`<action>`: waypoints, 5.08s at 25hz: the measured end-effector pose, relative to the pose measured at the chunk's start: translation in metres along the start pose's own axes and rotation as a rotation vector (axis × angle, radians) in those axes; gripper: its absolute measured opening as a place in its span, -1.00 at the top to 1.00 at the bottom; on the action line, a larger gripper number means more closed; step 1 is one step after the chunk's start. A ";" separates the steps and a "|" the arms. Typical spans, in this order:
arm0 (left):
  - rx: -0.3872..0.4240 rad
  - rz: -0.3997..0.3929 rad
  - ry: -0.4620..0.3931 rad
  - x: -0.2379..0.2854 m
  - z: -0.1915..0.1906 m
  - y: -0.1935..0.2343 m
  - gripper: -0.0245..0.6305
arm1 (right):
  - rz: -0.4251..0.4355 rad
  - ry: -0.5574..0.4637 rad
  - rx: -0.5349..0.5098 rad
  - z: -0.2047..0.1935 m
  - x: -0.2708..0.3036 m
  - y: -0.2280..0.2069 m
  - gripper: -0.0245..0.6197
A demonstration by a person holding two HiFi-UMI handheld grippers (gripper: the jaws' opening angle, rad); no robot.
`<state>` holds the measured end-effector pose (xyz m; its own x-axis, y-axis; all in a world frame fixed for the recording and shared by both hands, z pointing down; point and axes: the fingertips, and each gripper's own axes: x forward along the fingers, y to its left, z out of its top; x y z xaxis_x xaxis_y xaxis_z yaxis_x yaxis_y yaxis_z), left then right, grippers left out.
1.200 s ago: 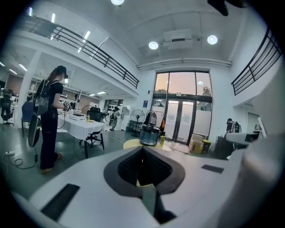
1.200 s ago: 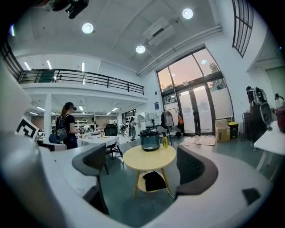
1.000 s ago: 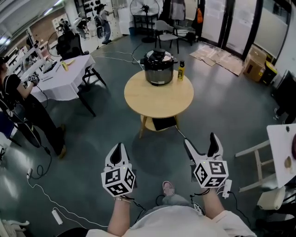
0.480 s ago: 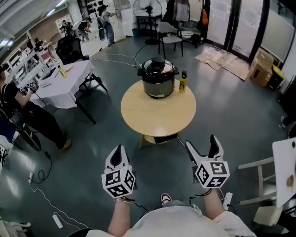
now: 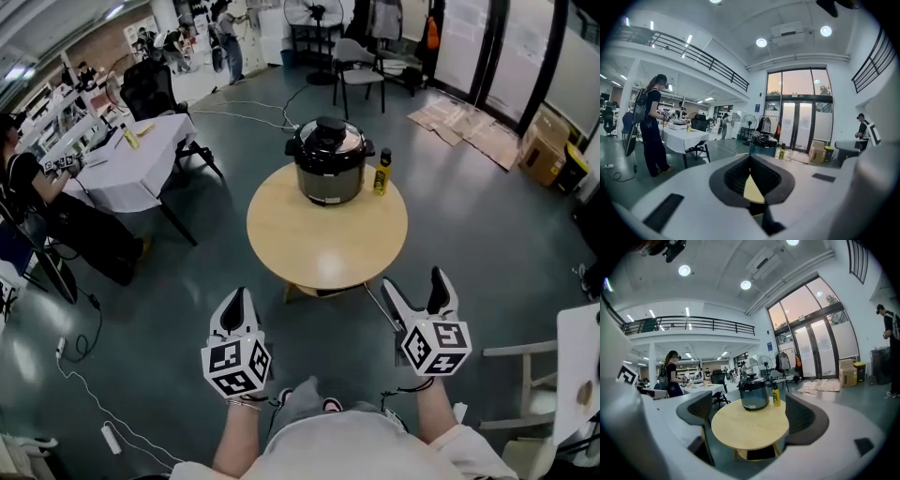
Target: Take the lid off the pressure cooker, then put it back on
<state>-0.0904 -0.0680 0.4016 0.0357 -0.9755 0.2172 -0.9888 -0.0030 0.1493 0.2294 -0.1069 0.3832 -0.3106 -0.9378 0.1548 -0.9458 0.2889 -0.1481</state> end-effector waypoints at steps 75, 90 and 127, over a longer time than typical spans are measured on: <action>-0.021 -0.033 0.124 0.397 0.038 0.104 0.94 | 0.164 0.117 -0.201 0.100 0.453 -0.030 -0.55; -0.086 0.029 0.158 0.419 0.020 0.112 0.94 | 0.405 0.241 -0.286 0.081 0.543 -0.007 -0.49; -0.134 0.114 0.171 0.407 -0.005 0.122 0.94 | 0.567 0.444 -0.368 0.042 0.563 0.000 -0.06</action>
<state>-0.1963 -0.4643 0.5129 -0.0399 -0.9163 0.3986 -0.9603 0.1454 0.2382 0.0588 -0.6428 0.4295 -0.6876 -0.4880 0.5377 -0.5797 0.8149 -0.0017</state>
